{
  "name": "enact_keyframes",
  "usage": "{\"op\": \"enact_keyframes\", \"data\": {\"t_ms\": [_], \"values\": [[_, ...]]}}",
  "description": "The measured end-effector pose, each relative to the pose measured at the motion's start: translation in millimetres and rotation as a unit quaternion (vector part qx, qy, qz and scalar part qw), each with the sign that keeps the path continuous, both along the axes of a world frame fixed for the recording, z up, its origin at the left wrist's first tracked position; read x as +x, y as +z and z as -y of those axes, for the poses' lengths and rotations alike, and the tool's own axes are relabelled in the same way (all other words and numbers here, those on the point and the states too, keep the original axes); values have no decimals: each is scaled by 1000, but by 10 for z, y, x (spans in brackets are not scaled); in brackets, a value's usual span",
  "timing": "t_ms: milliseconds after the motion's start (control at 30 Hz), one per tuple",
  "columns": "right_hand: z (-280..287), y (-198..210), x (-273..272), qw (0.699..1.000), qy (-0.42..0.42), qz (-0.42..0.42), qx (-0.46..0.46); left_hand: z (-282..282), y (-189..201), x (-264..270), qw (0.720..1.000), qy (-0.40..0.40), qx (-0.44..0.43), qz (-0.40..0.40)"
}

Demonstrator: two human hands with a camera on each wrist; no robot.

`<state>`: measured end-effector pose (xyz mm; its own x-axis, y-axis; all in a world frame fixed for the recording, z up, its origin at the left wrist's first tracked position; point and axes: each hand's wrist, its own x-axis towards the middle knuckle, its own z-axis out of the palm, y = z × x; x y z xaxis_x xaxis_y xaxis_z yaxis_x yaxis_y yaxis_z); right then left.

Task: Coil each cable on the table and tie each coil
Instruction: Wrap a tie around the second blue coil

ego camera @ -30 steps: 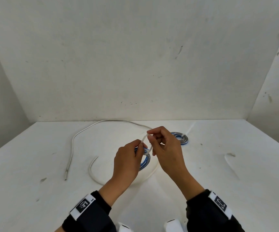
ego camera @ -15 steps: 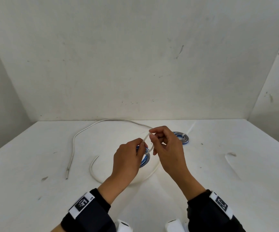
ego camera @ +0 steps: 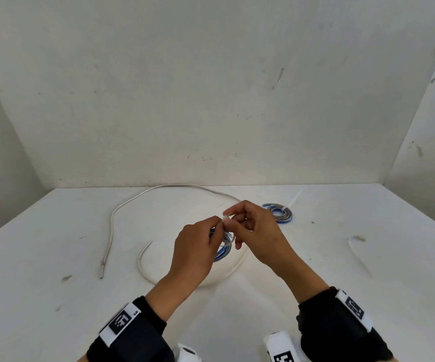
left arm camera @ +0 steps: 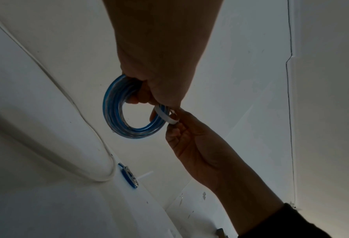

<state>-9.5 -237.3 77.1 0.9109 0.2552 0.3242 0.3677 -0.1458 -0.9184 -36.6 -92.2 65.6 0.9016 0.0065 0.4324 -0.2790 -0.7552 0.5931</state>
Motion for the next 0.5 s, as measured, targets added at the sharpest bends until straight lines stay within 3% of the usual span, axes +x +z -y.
{"op": "enact_keyframes", "data": {"t_ms": [200,333,500], "values": [[67,63,13,995,71,-45,50,16,76,-37,993,-91,-69,-28],[100,64,11,988,104,-71,94,9,73,-19,985,-93,-135,-50],[120,107,-6,995,87,-31,42,31,131,-88,980,-113,-146,-67]]}}
